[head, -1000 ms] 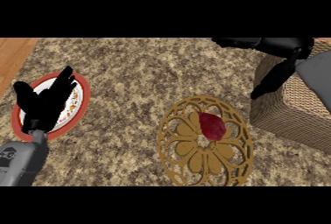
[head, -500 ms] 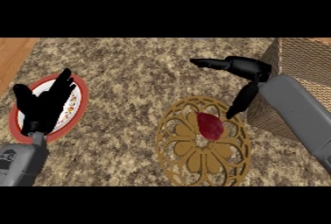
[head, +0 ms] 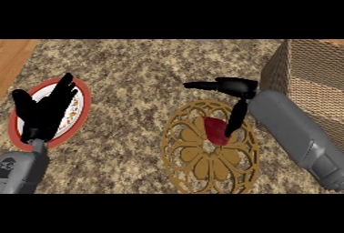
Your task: Pick the pear from the placemat and place it in the basket
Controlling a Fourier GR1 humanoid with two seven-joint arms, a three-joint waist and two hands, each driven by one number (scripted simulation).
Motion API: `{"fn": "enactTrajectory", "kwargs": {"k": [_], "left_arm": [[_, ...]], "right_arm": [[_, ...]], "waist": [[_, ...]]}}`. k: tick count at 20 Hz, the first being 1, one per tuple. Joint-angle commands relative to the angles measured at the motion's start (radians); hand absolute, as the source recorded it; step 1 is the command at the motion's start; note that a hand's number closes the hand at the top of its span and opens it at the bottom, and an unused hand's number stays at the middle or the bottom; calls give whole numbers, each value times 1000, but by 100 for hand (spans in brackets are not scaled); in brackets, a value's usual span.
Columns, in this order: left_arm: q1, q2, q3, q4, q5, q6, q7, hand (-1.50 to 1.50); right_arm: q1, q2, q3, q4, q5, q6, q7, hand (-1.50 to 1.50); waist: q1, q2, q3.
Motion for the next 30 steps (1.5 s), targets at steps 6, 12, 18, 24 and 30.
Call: {"fn": "enactTrajectory", "kwargs": {"k": [6,12,18,24,30], "left_arm": [[-18,-27,-3,-48,-25,32,70,0],[25,-19,3,-46,-26,-3,26,0],[27,-16,22,-17,-28,-18,-9,0],[0,-39,26,-13,-37,0,21,0],[-19,-22,39,-37,-29,-21,75,0]], "right_arm": [[-24,26,43,129,92,61,-206,-150],[-20,25,56,157,73,92,-271,-150],[-35,26,72,154,56,101,-301,-150],[11,55,118,181,113,-26,-321,-150],[19,52,133,177,145,-60,-327,-150]], "waist": [[-6,-3,0],[1,-1,1],[1,1,0],[-3,1,0],[-12,-4,0]]}}
